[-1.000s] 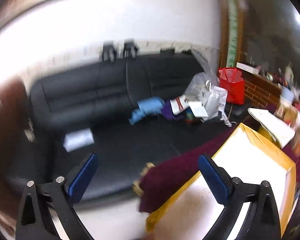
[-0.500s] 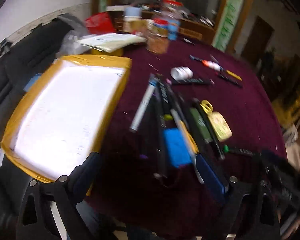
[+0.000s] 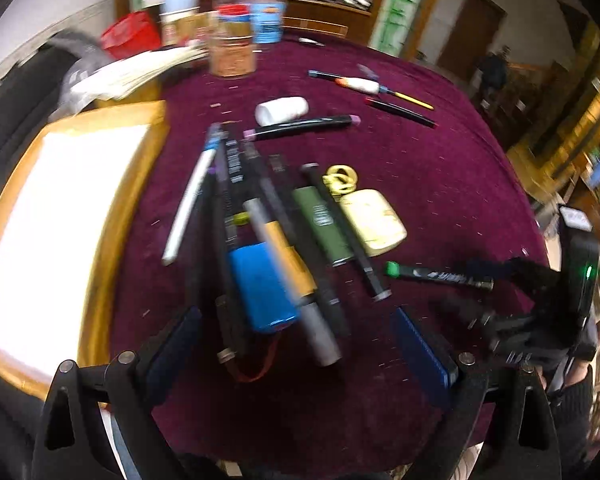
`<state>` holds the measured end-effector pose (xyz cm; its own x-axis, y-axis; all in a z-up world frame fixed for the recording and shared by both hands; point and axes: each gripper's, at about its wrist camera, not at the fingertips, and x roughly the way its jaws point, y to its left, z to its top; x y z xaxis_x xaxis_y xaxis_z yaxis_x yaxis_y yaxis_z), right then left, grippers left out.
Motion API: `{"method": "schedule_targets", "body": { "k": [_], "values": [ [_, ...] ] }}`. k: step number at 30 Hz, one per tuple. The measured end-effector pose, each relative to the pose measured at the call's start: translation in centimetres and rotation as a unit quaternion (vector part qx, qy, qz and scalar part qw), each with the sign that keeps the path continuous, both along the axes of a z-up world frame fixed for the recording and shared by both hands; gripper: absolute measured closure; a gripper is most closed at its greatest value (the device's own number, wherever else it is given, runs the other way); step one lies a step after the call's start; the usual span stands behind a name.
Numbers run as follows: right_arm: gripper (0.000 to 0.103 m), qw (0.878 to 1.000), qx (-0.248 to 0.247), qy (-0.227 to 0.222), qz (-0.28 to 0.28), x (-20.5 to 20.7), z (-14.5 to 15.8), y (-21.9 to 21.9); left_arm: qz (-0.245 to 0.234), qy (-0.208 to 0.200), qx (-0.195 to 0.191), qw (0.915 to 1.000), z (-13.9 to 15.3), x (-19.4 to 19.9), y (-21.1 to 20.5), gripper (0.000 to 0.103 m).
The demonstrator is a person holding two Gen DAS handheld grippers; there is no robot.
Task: Organize rigid objects
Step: 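Grasp a black marker with green cap with the right tool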
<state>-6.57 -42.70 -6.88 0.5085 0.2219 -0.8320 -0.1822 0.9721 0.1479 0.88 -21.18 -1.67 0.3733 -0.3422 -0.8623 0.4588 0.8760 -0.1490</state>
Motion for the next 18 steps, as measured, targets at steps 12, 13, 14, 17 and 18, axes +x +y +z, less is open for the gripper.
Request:
{"method": "schedule_targets", "body": {
  "k": [12,13,14,17,18],
  "values": [
    [0.087,0.994,-0.028,0.011,-0.104,-4.4,0.1,1.2,-0.048,0.034,0.017,0.9981,-1.8,5.9,-10.0,0.013],
    [0.087,0.990,-0.023,0.012,-0.136,-5.0,0.1,0.2,-0.050,0.041,0.033,0.9973,-2.4,6.3,-10.8,0.022],
    [0.087,0.988,-0.007,0.011,-0.154,-5.3,0.0,-0.5,-0.054,0.043,0.045,0.9966,-2.9,6.4,-11.4,0.023],
    [0.087,0.982,0.017,0.001,-0.187,-5.8,0.1,-1.1,-0.052,0.061,0.071,0.9942,-4.6,7.0,-12.6,0.026],
    [0.087,0.981,0.020,-0.002,-0.193,-5.8,0.0,-1.0,-0.045,0.061,0.074,0.9943,-4.9,7.3,-12.7,0.027]
  ]
}}
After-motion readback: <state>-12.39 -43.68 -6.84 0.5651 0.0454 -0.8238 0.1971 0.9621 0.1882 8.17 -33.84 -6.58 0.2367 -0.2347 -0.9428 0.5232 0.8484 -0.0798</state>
